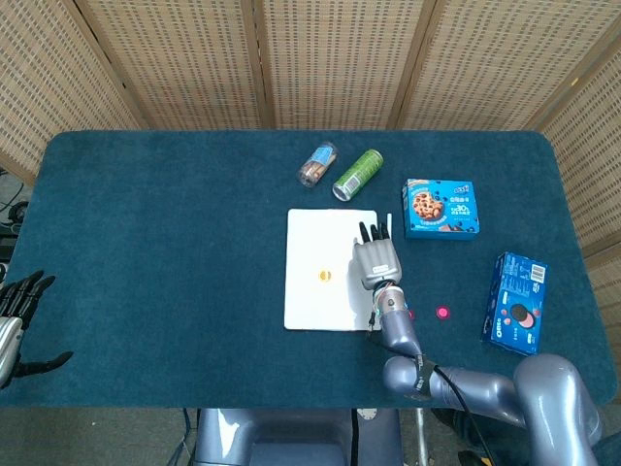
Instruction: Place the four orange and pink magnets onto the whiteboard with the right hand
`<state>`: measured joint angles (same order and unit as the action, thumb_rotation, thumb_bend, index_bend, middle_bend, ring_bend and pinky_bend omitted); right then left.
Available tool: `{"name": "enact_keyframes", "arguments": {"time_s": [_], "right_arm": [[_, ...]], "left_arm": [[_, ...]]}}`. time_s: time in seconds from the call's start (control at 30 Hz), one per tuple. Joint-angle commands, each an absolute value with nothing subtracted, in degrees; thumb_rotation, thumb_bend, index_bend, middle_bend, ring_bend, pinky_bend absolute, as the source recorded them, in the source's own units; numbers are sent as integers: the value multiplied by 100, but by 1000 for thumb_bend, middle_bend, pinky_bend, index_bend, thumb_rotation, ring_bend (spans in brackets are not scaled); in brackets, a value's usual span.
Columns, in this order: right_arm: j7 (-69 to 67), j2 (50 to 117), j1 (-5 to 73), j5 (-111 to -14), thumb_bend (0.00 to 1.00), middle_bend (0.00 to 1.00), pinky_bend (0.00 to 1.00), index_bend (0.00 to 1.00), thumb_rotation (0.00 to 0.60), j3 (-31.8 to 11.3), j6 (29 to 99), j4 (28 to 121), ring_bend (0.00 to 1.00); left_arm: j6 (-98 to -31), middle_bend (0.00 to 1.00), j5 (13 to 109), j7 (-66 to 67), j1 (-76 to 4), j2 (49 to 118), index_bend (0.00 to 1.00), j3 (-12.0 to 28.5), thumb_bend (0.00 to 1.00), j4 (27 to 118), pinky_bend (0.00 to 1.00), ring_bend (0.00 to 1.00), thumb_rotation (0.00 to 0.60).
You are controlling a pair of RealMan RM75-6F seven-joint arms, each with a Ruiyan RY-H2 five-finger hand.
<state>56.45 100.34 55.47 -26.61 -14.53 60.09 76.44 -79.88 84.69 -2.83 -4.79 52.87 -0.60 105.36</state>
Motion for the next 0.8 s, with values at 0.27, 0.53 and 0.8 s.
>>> {"name": "enact_keyframes", "arguments": {"time_s": [0.27, 0.53, 0.8], "right_arm": [[5017, 9215, 5112, -3463, 337, 0, 0, 280, 600, -1219, 6345, 8837, 0], [4301, 8598, 4471, -4180, 360, 0, 0, 358, 600, -710, 6561, 9349, 0], [3266, 8192, 3570, -5304, 361, 0, 0, 398, 600, 117, 6776, 9109, 0]], "left_arm": [[-7991, 0, 8503, -245, -477, 5298, 0, -78, 0, 10551, 0, 0, 600], [-8007, 0, 8571, -241, -470, 5301, 0, -104, 0, 10549, 0, 0, 600], [-8037, 0, 8622, -168, -458, 5324, 0, -125, 0, 10570, 0, 0, 600]]}}
